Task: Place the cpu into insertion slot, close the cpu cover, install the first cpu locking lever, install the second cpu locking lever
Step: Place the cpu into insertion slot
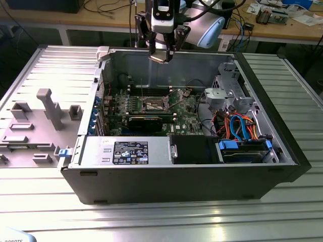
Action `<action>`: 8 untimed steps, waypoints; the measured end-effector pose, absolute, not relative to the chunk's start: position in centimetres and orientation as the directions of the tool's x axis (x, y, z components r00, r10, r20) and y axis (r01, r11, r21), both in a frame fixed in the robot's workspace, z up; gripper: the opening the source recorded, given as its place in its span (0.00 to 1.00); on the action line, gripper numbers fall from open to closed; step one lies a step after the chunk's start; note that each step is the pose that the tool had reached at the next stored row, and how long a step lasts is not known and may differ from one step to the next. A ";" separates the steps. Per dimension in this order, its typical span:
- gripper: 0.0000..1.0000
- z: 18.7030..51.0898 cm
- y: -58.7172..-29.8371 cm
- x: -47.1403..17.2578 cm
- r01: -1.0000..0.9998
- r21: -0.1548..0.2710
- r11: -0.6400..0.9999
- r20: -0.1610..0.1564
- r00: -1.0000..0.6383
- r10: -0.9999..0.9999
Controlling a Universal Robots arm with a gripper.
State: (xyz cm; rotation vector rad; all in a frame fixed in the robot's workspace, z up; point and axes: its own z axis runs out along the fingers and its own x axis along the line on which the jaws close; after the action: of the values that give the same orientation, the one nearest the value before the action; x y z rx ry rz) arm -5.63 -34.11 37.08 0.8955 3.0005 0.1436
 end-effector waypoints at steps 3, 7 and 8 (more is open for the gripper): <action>0.54 37.1 -34.1 -5.6 0.548 0.090 0.832 0.019 -0.836 0.549; 0.54 37.1 -34.1 -5.6 0.550 0.090 0.830 0.019 -0.835 0.550; 0.54 37.1 -34.1 -5.6 0.550 0.090 0.830 0.019 -0.834 0.551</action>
State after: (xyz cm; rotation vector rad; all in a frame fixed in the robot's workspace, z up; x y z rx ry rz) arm -5.64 -34.10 37.08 0.9019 2.9984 0.1437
